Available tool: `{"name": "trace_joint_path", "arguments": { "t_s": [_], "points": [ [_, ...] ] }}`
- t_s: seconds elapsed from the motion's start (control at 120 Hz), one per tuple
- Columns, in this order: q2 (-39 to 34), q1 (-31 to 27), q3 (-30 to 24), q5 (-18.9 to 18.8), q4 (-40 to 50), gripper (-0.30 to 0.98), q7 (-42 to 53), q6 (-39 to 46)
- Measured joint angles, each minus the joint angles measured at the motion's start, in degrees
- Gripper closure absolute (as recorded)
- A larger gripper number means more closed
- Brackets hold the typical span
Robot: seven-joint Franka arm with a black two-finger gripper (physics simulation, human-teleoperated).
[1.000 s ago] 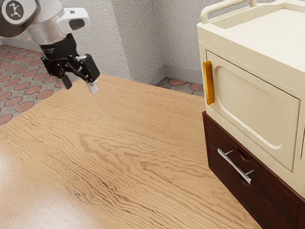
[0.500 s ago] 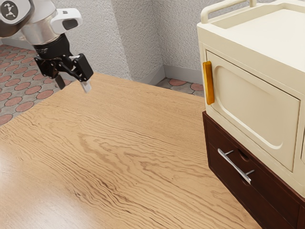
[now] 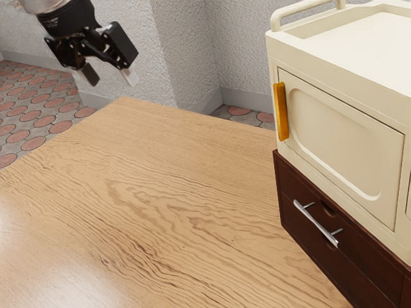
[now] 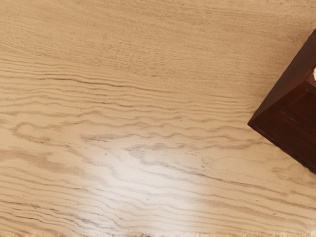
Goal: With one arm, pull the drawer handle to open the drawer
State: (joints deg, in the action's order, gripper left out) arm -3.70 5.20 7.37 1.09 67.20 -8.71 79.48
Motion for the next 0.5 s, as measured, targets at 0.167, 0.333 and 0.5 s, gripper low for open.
{"name": "trace_joint_path", "arguments": {
  "t_s": [0.167, 0.333, 0.5],
  "points": [
    [-0.4, 0.1, -1.9, 2.0, 0.3, 0.03, -12.7, -0.8],
    [-0.1, 0.7, -2.4, 2.7, 0.6, 0.03, -24.5, -1.1],
    [-8.3, 2.7, -2.4, 3.3, 17.0, 0.03, -33.5, 3.8]
  ]
}}
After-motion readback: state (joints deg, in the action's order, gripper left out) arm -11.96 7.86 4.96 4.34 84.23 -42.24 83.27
